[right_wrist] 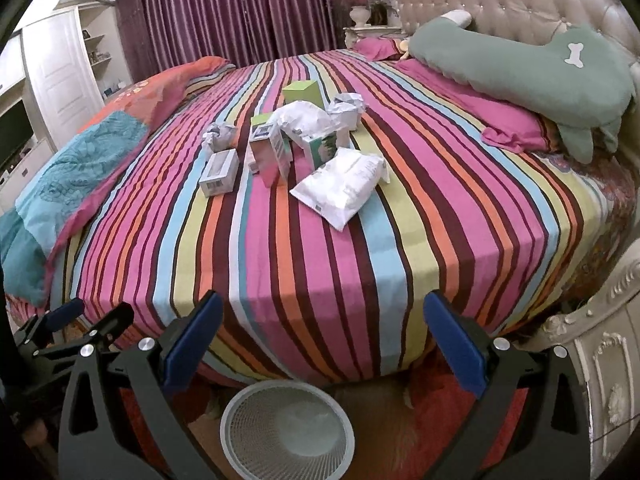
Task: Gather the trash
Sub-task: 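Grasp the white cosmetic box with the left gripper while the right grasps the white bag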
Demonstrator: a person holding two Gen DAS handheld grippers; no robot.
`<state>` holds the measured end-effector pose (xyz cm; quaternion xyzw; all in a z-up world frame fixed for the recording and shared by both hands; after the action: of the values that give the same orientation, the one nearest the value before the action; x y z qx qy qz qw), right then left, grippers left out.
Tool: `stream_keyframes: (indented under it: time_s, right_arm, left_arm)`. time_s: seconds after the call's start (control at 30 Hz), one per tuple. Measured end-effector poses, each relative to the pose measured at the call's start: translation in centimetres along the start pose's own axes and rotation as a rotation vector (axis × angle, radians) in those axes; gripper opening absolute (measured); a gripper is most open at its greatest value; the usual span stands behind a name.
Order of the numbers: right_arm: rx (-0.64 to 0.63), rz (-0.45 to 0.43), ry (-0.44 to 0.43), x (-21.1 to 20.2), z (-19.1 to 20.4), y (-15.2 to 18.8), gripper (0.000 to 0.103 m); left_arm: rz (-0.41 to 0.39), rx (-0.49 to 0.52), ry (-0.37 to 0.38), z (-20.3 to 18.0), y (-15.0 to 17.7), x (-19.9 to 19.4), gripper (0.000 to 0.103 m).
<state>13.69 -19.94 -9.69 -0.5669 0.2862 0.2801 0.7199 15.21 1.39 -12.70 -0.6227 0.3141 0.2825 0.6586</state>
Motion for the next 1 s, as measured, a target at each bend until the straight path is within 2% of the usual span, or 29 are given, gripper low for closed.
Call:
stream_keyframes:
  time_s: [0.23, 0.47, 0.77, 1.0]
  right_arm:
    - [0.013, 0.012, 0.012, 2.8, -0.2, -2.2, 0.096]
    - [0.006, 0.023, -0.020, 6.1, 0.3, -4.8, 0.096]
    - [0.001, 0.035, 0.018, 10.6, -0.8, -7.9, 0.096]
    - [-0.011, 0.056, 0.038, 13.4, -1.5, -8.9, 0.096]
  left_arm:
    - [-0.012, -0.015, -0.010, 0.5, -3.2, 2.7, 0.097]
    - [-0.012, -0.058, -0.012, 1.3, -6.5, 6.0, 0.097]
    - [-0.010, -0.084, 0.006, 0.9, -11.6, 11.1, 0.097]
    - [0.008, -0.088, 0.008, 0.3, -14.4, 14.6, 0.097]
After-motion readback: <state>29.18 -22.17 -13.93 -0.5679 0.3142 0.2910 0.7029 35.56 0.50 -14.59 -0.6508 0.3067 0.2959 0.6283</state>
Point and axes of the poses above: each gripper's, at about its wrist camera, not at the fingertips, and x roughly the way its jaws point, z to its left, y to its underside, the point moved 10 cm from there along x, roughly the way its jaws point, and after that the axes turned 5 degrees about x, right-handed, at the moved point
